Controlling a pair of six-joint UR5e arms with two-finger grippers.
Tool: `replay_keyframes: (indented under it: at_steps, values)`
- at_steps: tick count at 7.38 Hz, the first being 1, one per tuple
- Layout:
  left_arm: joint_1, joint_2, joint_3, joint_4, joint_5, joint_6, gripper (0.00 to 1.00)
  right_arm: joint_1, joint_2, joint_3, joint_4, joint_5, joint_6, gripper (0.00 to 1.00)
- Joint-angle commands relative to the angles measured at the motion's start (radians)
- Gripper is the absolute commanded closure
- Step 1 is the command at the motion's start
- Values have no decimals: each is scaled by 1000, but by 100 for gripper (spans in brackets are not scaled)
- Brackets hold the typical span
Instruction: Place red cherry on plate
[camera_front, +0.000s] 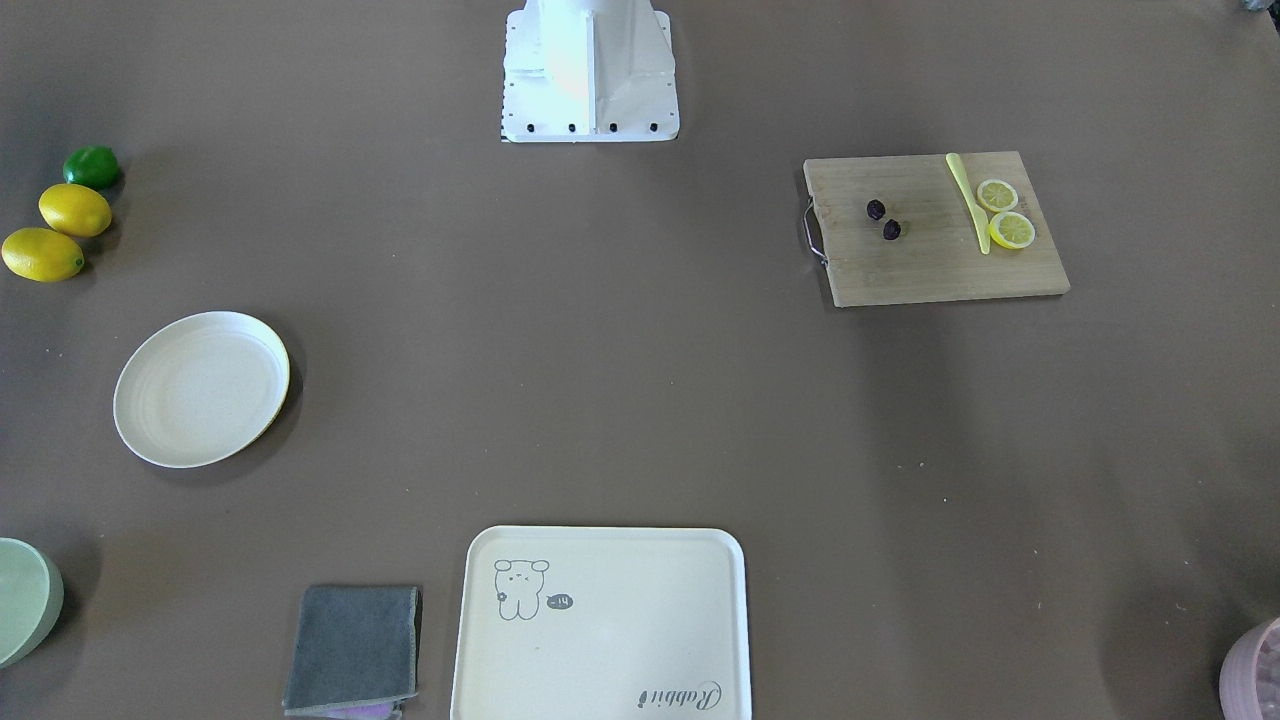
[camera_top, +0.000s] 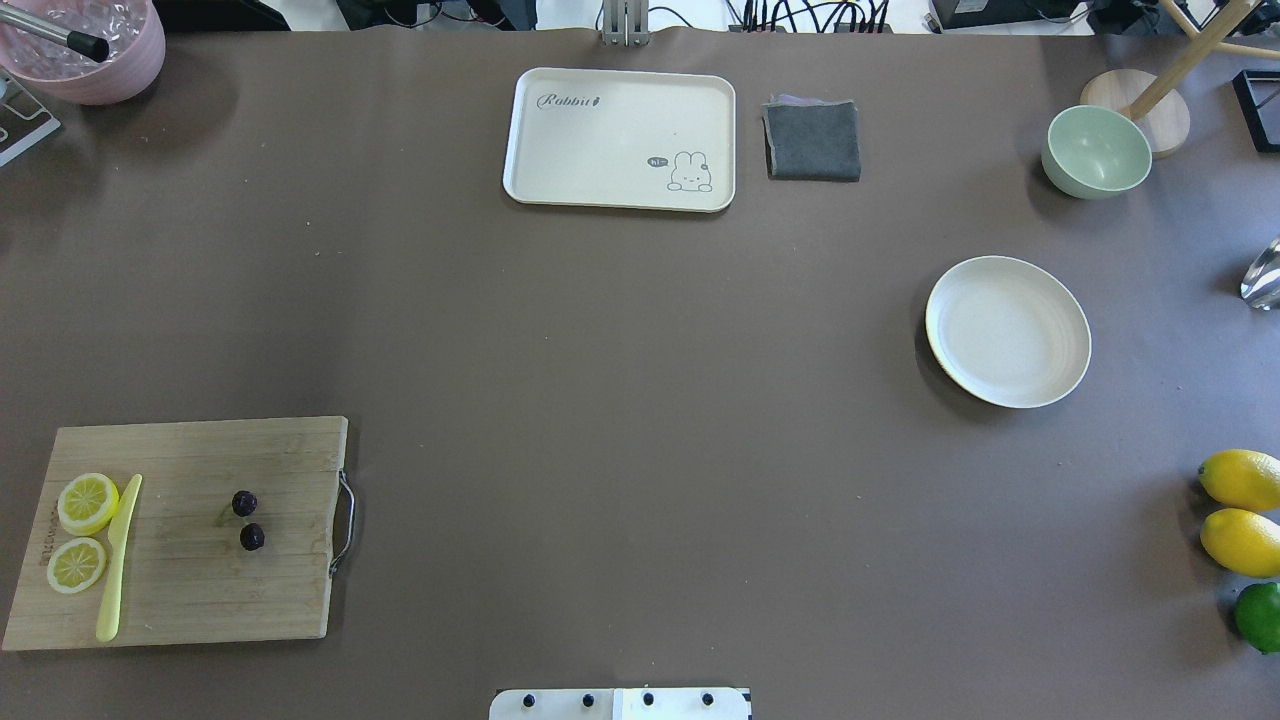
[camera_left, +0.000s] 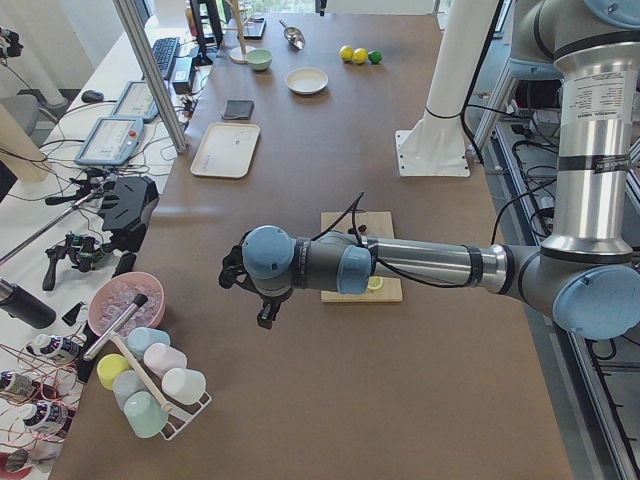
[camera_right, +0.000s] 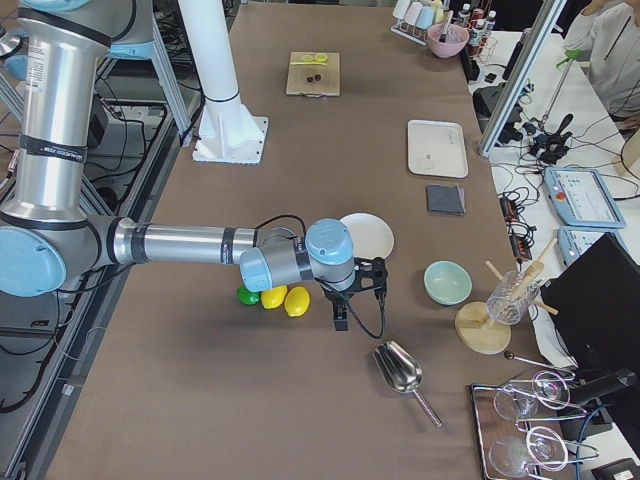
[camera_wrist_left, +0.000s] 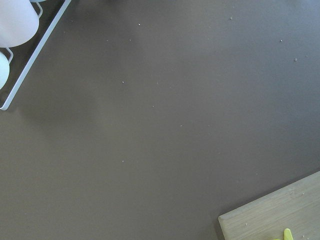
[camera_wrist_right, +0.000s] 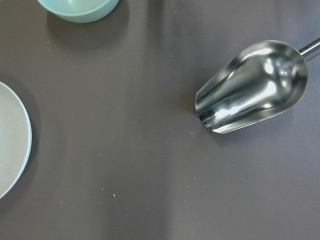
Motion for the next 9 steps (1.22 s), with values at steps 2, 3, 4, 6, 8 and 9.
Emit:
replay_keyframes:
  at_steps: [2, 3, 4, 6, 8, 9]
  values:
    - [5, 47, -28, -1, 0, 0, 2, 0, -16, 5, 2, 3, 0, 0]
    - [9, 49, -30, -1, 0, -2, 2, 0, -19, 5, 2, 15, 0, 0]
    - [11, 49, -31, -1, 2, 0, 2, 0, -14, 3, 2, 15, 0, 0]
    - [37, 44, -32, 0, 127, -2, 2, -1, -10, 3, 2, 15, 0, 0]
    - [35, 65, -41, -4, 175, 9, 2, -1, -5, 2, 2, 15, 0, 0]
    - [35, 69, -42, -5, 175, 6, 2, -1, -4, 3, 2, 15, 0, 0]
